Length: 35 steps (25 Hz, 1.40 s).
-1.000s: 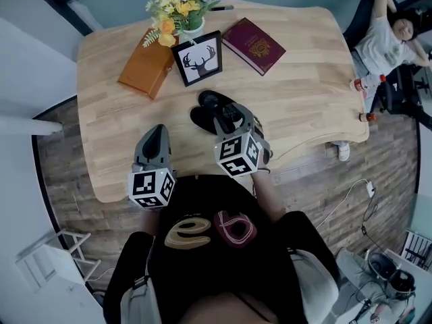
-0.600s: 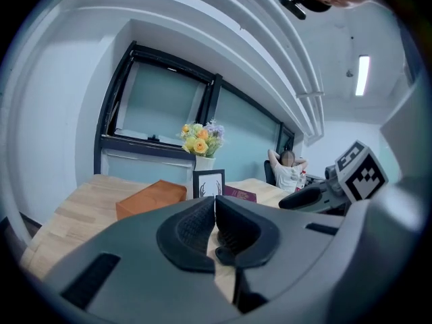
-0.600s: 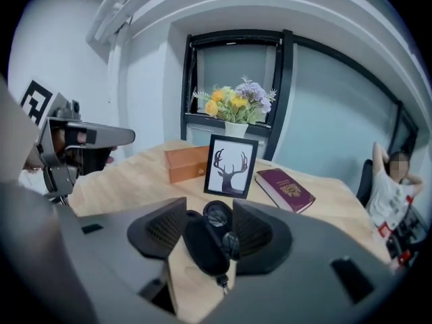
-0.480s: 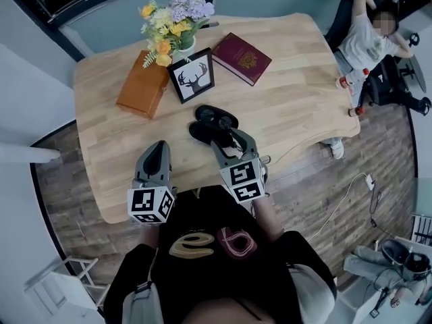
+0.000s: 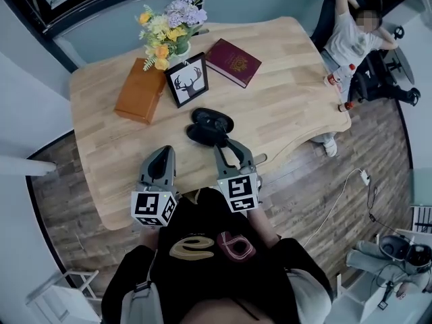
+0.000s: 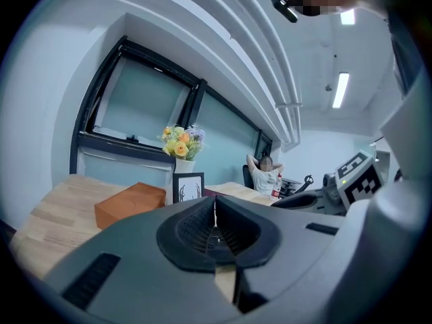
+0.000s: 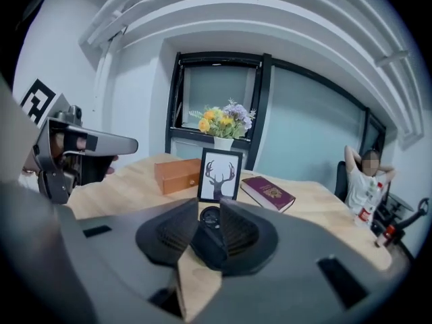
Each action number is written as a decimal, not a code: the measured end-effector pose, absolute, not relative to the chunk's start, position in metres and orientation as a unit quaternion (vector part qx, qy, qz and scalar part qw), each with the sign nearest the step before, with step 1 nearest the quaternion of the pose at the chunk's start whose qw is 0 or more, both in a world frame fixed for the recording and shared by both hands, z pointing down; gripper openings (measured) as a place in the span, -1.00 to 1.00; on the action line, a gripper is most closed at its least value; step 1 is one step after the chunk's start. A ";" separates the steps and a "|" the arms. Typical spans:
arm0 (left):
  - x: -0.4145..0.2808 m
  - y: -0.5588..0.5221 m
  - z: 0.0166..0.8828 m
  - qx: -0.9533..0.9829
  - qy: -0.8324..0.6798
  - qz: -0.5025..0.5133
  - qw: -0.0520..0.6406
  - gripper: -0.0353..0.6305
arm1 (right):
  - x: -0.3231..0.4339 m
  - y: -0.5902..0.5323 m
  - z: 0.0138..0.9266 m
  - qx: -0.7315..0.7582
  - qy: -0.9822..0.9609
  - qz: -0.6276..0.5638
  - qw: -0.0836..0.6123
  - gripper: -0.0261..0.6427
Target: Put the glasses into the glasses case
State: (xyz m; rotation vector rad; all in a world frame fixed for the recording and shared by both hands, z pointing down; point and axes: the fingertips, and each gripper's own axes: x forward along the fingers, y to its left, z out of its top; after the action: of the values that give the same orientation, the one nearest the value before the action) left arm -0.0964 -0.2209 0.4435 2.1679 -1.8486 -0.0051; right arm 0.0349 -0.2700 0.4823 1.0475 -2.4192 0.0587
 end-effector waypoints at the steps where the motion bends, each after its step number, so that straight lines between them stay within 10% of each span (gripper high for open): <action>1: -0.095 -0.219 0.443 0.755 -0.640 0.001 0.143 -0.84 | 0.035 -0.268 0.481 0.390 -0.887 0.021 0.246 -0.64; 23: -0.096 -0.193 0.433 0.785 -0.603 -0.018 0.142 -0.84 | 0.028 -0.231 0.447 0.415 -0.898 0.116 0.085 -0.89; 35: -0.088 -0.195 0.434 0.797 -0.586 -0.016 0.141 -0.84 | 0.033 -0.228 0.448 0.438 -0.888 0.083 0.108 -0.89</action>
State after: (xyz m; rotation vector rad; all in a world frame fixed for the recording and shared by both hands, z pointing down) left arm -0.0879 -0.1952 0.4343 2.3024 -1.6934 -0.0471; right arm 0.0335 -0.2279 0.4476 1.2896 -2.6142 0.2434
